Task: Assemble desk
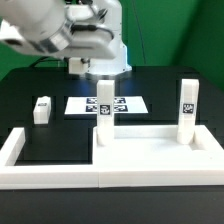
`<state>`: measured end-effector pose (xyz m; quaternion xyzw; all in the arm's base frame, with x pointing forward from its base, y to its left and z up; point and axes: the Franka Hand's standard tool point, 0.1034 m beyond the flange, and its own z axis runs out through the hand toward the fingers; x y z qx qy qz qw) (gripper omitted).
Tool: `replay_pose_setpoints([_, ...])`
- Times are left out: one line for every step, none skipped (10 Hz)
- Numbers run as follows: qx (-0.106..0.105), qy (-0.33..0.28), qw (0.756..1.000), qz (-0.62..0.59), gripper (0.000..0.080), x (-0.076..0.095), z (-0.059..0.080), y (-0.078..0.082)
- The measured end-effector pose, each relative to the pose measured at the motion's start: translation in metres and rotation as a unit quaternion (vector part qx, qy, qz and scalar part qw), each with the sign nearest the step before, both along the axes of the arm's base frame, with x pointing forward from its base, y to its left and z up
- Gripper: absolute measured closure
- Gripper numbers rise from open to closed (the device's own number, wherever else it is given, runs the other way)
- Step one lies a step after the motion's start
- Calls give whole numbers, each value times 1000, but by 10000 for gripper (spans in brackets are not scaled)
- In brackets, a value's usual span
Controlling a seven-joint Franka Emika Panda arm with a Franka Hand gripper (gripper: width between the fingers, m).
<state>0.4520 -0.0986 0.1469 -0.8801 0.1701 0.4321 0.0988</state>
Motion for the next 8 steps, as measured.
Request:
replay_pose_setpoints([-13,-49,999,11,512,12,6,8])
replay_pose_setpoints([-34,-66,997,-3,512,17,21,21])
replay_pose_setpoints([-48,-94,994,-7,512,26,29,29])
replay_pose_setpoints([-55,-140,989,-2,512,33,24,28])
replay_pose_setpoints([-60,-171,983,-3,512,34,25,31])
replay_pose_setpoints([-73,-189,979,-9,512,38,25,36])
replay_pose_setpoints([-100,-206,973,-27,512,50,29,58])
replay_pose_setpoints([-107,-221,969,-31,512,64,46,79])
